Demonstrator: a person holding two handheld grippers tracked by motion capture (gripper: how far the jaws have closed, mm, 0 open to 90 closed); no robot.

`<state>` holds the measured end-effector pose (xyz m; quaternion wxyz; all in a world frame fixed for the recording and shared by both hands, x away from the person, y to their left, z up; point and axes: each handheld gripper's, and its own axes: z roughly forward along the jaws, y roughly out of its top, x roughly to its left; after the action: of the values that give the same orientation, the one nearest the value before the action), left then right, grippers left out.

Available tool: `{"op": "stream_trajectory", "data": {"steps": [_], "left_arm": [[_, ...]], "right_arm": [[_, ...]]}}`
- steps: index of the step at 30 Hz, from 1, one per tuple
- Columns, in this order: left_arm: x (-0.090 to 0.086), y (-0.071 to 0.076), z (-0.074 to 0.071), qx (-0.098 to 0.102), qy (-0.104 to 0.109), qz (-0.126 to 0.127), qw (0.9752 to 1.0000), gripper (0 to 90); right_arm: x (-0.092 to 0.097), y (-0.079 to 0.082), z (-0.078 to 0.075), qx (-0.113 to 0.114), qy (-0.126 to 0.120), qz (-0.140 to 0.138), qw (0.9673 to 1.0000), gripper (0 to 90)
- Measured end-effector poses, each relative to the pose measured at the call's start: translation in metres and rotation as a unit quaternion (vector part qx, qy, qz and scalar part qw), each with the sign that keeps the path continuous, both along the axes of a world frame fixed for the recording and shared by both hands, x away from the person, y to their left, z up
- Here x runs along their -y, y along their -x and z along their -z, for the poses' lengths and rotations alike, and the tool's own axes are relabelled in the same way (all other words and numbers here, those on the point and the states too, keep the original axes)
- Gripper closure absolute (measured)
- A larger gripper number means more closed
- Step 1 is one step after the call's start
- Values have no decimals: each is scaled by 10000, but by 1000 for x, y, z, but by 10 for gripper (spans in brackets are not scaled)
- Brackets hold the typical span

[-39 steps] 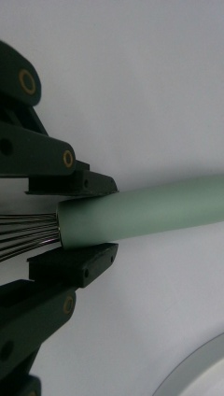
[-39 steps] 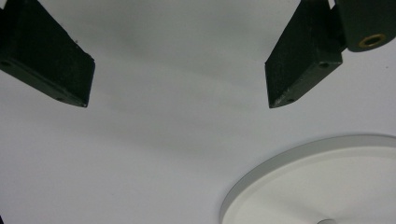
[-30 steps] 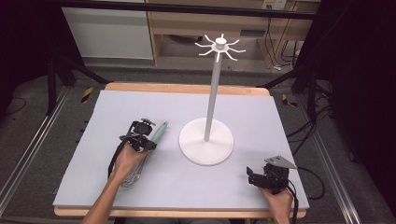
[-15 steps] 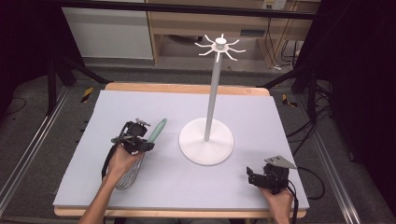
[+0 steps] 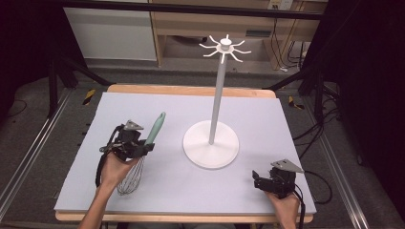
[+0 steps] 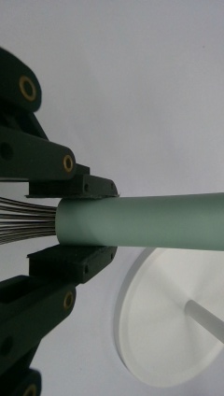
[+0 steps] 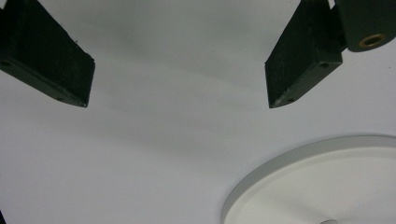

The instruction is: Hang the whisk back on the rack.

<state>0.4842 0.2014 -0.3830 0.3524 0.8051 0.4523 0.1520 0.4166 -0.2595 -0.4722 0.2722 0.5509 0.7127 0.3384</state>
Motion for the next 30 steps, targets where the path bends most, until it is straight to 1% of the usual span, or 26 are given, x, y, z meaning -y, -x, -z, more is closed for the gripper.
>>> {"op": "stream_trajectory", "data": {"steps": [1,2,7,10,11,12,15,16,18,20,21,22,24,25,26,28,29,30], "left_arm": [[-1,3,-3,96,80,-27,9999,686],[-1,3,-3,96,80,-27,9999,686],[-8,13,-11,408,280,-11,9988,686],[-14,20,-16,640,465,-51,9969,686],[-14,20,-16,640,465,-51,9969,686],[-15,21,-17,664,508,-43,9965,686],[-18,26,-22,849,597,-14,9946,686],[-20,29,-25,986,633,-18,9931,686],[-21,32,-27,1106,695,-13,9914,686],[-20,36,-28,1326,729,-51,9885,685],[-20,36,-28,1326,729,-51,9885,685],[-19,38,-29,1502,763,-86,9857,685],[-18,40,-29,1624,810,-105,9833,685],[-18,40,-29,1624,810,-105,9833,685],[-16,42,-30,1753,851,-106,9808,685],[-14,44,-30,1822,879,-93,9793,685],[-14,44,-30,1822,879,-93,9793,685],[-13,45,-30,1885,891,-74,9780,685]], "right_arm": [[0,0,0,0,-3,0,10000,89],[0,0,0,-1,-1,3,10000,89],[0,0,0,6,0,11,10000,89],[1,0,0,8,9,14,10000,89],[1,0,0,8,9,14,10000,89],[1,0,0,4,7,16,10000,89],[0,0,0,-1,-9,31,10000,89],[1,0,0,13,-2,24,10000,89],[1,0,0,3,4,32,10000,89],[0,0,0,0,-4,29,10000,89],[0,0,0,0,-4,29,10000,89],[0,0,0,1,25,18,10000,89],[0,0,0,6,18,12,10000,89],[0,0,0,7,18,13,10000,89],[0,0,0,6,19,14,10000,89],[0,0,0,3,20,17,10000,89],[0,0,0,3,20,17,10000,89],[0,0,0,3,19,19,10000,89]]}}
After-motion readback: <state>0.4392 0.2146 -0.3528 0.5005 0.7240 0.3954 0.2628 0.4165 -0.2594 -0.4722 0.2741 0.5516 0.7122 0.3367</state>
